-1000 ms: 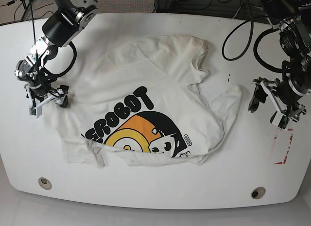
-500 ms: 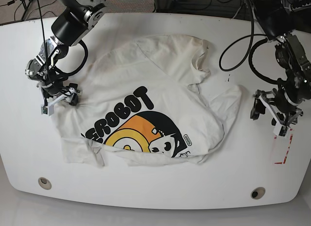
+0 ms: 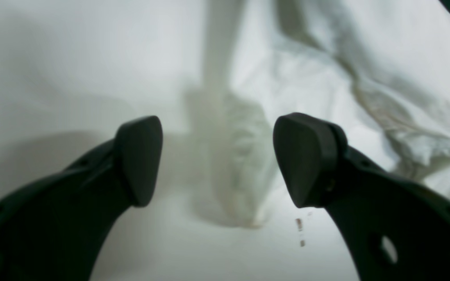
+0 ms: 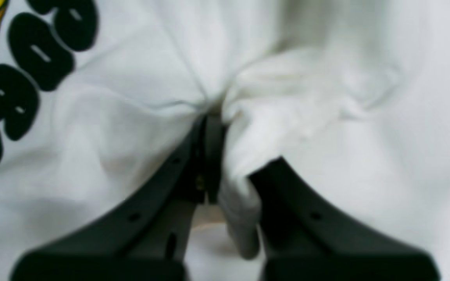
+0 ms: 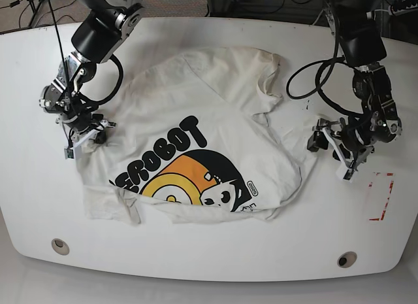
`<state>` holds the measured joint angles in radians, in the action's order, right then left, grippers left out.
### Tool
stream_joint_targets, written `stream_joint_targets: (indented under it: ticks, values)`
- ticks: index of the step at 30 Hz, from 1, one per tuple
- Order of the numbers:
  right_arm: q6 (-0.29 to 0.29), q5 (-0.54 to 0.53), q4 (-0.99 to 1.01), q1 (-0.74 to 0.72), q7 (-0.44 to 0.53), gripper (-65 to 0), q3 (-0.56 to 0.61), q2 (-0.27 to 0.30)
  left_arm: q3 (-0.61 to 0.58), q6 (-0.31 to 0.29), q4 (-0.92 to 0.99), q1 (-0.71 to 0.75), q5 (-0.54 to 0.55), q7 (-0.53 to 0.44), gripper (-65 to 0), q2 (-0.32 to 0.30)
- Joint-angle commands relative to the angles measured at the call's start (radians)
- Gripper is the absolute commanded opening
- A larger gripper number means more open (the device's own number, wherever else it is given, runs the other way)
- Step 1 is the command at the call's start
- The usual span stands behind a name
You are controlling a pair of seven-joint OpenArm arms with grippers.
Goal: Fold the T-shirt properly
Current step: 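Grasp the shirt edges with both grippers, then lift the shirt with both grippers and shake it flat onto the table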
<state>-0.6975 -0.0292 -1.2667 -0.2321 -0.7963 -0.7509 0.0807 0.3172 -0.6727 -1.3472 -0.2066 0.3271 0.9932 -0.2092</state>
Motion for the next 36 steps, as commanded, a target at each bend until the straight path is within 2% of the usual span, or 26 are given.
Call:
stream_joint_targets:
  ticks: [1, 10, 15, 22, 28, 31, 36]
  values:
    - [-0.001, -0.008, -0.020, -0.017, 0.016, -63.7, -0.003, 0.018, 0.000, -0.002, -0.016, -0.007, 0.011, -0.021, -19.2, 0.004]
    - [-0.001, -0.008, -0.020, -0.017, 0.016, -63.7, -0.003, 0.018, -0.008, -0.002, 0.010, 0.019, 0.004, -0.021, -19.2, 0.029]
    - [-0.001, -0.008, -0.020, -0.017, 0.016, -63.7, -0.003, 0.018, -0.068, -0.002, 0.068, 0.019, 0.005, -0.027, -21.5, 0.029]
    - [-0.001, -0.008, -0.021, -0.017, 0.016, -63.7, -0.003, 0.018, -0.109, -0.002, 0.136, 0.017, 0.005, -0.079, -37.5, 0.024]
    - [-0.001, -0.008, -0.028, -0.017, 0.012, -63.7, -0.003, 0.023, -0.109, 0.005, 0.168, 0.016, 0.005, -0.079, -54.7, 0.023]
    - [-0.001, -0.007, -0.054, -0.016, 0.008, -63.9, -0.003, 0.021, -0.108, 0.005, 0.168, 0.016, 0.005, -0.079, -63.7, 0.001]
    - [-0.001, -0.007, -0.110, -0.005, -0.053, -64.0, -0.002, 0.021, -0.106, 0.005, 0.101, 0.020, 0.005, -0.079, -65.0, -0.042]
